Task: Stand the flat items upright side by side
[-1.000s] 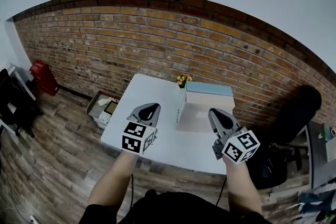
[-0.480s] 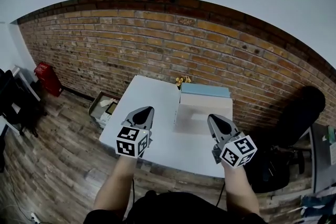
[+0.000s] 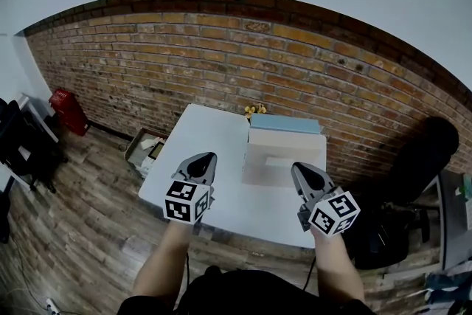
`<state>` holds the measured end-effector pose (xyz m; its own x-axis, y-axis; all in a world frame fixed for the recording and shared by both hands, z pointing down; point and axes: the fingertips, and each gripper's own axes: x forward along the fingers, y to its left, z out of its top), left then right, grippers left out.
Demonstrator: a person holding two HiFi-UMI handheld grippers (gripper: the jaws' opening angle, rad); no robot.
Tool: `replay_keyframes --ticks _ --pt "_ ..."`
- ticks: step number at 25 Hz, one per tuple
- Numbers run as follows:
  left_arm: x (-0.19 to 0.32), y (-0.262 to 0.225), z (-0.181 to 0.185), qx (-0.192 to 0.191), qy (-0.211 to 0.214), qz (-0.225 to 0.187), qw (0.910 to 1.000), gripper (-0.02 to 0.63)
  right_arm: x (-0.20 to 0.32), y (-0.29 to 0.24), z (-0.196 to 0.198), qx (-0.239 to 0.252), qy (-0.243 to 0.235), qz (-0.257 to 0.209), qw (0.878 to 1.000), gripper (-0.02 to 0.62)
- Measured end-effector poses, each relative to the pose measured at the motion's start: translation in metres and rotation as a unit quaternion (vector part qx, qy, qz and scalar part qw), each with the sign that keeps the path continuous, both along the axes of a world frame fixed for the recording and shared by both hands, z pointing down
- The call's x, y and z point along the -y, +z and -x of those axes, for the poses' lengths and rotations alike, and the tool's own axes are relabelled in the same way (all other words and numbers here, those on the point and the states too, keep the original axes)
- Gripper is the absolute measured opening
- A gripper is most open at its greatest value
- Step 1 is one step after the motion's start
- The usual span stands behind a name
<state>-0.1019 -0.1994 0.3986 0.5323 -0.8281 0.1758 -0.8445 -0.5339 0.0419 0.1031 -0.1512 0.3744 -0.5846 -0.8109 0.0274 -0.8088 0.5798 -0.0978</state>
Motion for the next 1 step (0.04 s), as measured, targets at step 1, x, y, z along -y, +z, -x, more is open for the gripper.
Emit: replay_keyframes --ticks 1 --pt "0.0001 0.0001 -0.0003 0.000 0.000 0.000 1.0000 0.017 0.0002 0.0003 -0.0002 0.001 0.000 0.000 1.000 0.017"
